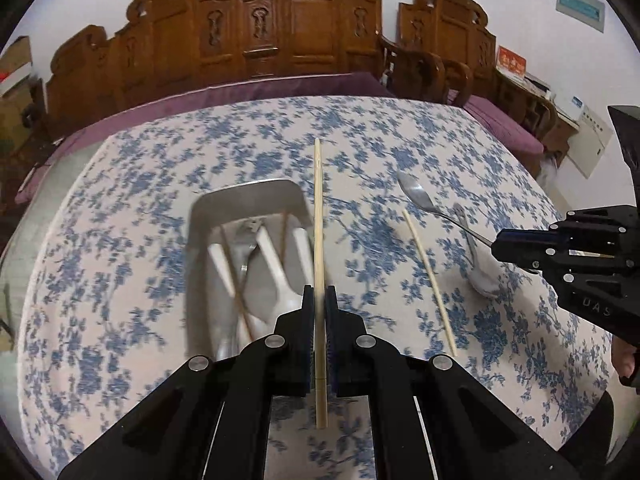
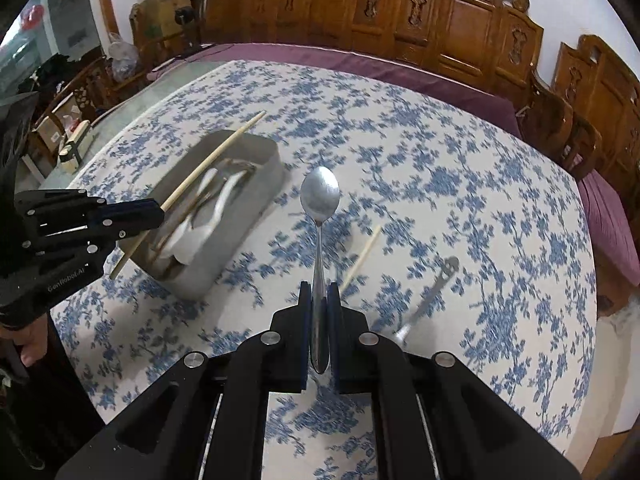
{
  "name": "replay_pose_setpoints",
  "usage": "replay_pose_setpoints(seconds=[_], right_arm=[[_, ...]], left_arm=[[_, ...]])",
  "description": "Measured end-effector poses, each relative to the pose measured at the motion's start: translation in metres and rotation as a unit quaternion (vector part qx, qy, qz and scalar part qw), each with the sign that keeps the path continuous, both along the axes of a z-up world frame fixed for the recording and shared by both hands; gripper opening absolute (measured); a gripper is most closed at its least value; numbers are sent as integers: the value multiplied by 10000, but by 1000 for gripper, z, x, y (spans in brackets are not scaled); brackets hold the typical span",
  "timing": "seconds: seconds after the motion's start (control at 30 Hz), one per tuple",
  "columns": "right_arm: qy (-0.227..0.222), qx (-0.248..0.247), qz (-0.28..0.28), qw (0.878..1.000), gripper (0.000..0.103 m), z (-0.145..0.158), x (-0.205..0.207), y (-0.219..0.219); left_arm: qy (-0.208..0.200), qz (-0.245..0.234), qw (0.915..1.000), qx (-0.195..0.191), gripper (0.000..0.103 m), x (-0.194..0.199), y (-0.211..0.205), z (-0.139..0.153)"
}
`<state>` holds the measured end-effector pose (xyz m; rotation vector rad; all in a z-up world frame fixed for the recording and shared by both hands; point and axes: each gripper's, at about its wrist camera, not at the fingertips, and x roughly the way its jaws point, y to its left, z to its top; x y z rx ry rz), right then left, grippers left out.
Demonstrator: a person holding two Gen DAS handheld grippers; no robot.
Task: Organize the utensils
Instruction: 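Carry the bamboo chopstick into the tray with the left tool and release it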
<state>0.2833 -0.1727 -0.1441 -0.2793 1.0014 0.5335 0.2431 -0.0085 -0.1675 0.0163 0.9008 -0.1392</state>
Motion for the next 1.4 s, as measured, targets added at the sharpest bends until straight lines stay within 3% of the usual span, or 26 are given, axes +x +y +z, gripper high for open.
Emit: replay_pose_setpoints(seconds=[0.37,0.87,1.1,1.4], right_arm=[[-43,-5,260,9997,9,7,2,41],[43,-36,453,9990,9,2,13,82],[88,-36,497,9987,9,-4,16,97],[181,-101,532,9984,9,-16,16,117]], left_arm=[[170,309,9994,-13,4,6,40,-15],[441,459,9980,-13,6,27,58,-38],[373,524,9979,-35,15,19,72,-32],[175,532,9984,2,19,0,93,-11]])
